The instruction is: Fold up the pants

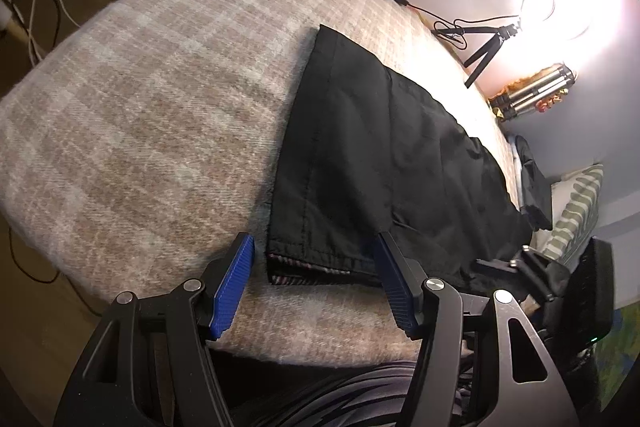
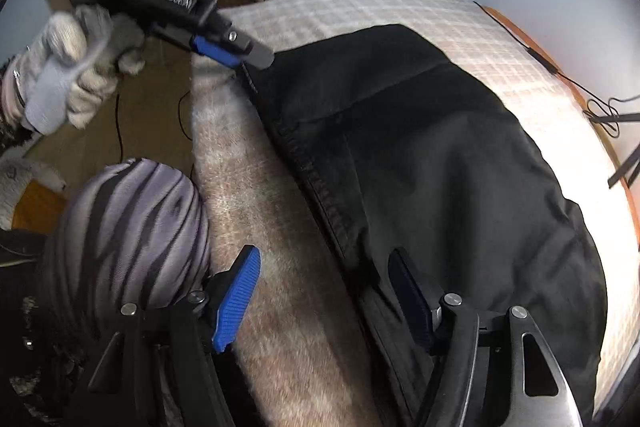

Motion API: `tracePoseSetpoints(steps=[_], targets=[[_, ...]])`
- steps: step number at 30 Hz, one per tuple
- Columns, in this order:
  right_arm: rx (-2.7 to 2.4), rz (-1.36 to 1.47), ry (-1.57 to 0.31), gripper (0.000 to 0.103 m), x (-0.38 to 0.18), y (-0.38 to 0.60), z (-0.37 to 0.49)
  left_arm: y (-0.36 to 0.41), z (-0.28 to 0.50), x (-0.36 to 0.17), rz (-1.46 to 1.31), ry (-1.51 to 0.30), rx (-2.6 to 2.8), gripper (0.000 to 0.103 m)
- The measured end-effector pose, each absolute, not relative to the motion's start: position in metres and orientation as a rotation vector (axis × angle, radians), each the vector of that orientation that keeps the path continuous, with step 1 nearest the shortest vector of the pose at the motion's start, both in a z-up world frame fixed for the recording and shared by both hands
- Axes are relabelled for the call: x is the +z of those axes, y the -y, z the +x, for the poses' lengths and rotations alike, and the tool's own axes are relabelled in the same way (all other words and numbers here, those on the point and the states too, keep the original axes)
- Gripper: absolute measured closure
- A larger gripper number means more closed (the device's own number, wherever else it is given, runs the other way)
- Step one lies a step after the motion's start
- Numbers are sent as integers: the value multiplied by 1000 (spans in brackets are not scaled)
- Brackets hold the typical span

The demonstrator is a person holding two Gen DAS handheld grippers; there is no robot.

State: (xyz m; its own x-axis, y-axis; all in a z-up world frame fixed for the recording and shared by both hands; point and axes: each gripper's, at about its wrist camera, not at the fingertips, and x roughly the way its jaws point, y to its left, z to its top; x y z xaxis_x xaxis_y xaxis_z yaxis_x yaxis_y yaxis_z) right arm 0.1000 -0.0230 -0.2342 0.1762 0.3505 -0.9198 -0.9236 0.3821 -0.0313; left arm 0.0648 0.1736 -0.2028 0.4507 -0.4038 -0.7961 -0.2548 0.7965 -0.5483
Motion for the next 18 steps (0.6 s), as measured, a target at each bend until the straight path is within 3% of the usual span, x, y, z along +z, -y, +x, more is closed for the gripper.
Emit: tracePoseSetpoints(steps=[3,7,10,18], targets=[[990,-737,-1011,49,-245,17,103,-166,71,-203,-657,-1126,-112,43],[940,-674,-1036,76,-246,24,119,-163,76,-198,-655,-1111,-122,43],[937,-596,-1067,78,-245,31,130,-161,76,-193,-646,-1090,-137,47],[920,-590,-1061,78,-245,31,126,-164,68,-203,-656,-1083,-80,44]])
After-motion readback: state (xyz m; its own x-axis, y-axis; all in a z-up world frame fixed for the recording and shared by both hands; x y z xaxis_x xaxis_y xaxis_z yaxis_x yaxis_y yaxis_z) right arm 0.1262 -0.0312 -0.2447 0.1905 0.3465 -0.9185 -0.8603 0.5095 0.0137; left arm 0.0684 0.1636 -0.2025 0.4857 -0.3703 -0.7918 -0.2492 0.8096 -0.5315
